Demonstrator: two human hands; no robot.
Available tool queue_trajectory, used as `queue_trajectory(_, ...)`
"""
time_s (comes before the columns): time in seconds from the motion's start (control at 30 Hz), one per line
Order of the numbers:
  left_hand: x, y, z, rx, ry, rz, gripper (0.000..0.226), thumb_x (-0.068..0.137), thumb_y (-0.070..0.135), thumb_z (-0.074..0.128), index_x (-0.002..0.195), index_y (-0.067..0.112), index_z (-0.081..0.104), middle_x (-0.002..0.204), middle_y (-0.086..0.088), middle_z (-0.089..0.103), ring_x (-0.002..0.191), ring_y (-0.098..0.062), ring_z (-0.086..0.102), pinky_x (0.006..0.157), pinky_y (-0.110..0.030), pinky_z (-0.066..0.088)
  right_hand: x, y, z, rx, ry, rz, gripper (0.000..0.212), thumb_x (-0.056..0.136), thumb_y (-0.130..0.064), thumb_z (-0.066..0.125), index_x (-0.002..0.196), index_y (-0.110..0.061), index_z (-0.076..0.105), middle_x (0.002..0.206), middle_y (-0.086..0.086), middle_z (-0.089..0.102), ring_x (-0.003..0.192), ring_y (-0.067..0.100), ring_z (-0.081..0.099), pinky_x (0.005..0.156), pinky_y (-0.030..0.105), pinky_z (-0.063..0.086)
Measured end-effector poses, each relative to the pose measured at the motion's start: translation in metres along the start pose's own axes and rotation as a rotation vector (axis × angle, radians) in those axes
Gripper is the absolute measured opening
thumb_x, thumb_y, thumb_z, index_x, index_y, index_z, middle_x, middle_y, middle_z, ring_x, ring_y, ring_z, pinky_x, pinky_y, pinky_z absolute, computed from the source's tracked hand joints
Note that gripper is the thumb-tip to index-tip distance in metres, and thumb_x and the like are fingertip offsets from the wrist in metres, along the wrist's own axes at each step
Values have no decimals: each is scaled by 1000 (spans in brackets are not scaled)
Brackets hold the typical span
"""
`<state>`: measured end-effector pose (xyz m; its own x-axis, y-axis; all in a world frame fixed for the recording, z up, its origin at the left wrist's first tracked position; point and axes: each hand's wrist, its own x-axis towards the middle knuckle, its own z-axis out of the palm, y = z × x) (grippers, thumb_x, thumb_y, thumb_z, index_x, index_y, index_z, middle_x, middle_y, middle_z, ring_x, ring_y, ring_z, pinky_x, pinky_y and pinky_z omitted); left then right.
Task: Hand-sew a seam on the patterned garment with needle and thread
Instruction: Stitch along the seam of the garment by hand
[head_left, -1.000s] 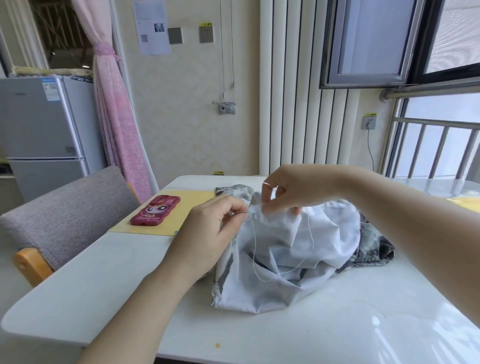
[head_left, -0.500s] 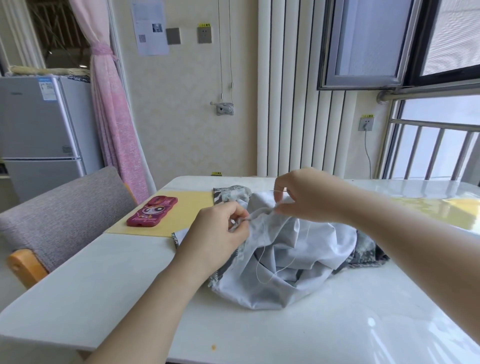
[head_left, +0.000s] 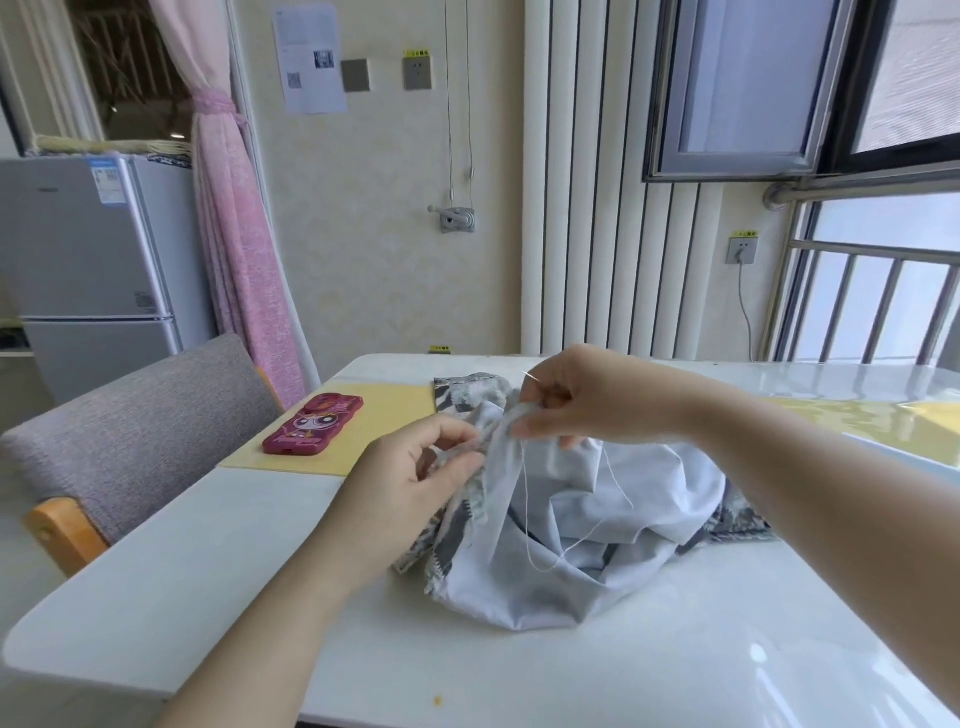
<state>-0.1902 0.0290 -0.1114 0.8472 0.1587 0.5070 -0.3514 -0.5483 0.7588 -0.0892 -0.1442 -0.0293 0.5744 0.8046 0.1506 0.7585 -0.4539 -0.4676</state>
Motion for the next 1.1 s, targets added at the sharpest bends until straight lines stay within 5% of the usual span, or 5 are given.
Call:
queue_trajectory(0.13, -4, -2, -8, -146, 35, 12, 17, 86, 25, 56, 91, 42, 58, 83, 15, 56, 67, -12, 50, 65, -18, 40, 4, 1, 0, 250, 70, 9, 23, 83, -30, 70, 82, -8, 65, 62, -5, 50, 60, 8, 54, 76, 34, 56)
queue_trajectory(0.3, -6, 0, -13, 189, 85, 122, 21, 91, 11, 57, 79, 27, 62, 82, 14, 54, 65, -10, 53, 63, -22, 43, 7, -1, 1, 247, 185, 30, 27, 83, -31, 69, 81, -5, 64, 66, 3, 52, 63, 13, 51, 64, 33, 45)
queue_trajectory(0.53, -5, 21, 6, 553, 116, -151, 47, 74, 73, 46, 73, 28, 60, 89, 12, 48, 85, -12, 57, 80, -34, 47, 10, -17, 15, 53, 288, -25, 28, 81, -25, 68, 61, -15, 52, 49, -10, 38, 41, 4, 33, 41, 14, 27)
queue_trajectory(0.8, 12, 34, 16, 728, 120, -252, 41, 90, 54, 39, 62, 24, 49, 88, 5, 46, 90, -24, 55, 84, -36, 42, 9, -20, 20, -1, 285, -41, 29, 81, -23, 67, 60, -16, 49, 52, -9, 41, 45, 5, 37, 44, 13, 31)
queue_trajectory(1.1, 26, 36, 29, 951, 19, -302, 31, 92, 40, 38, 96, 23, 63, 88, 0, 35, 85, -30, 53, 89, -39, 41, 7, -19, 26, 20, 282, -77, 26, 79, -19, 67, 62, -8, 50, 50, -9, 38, 45, 6, 35, 44, 14, 30)
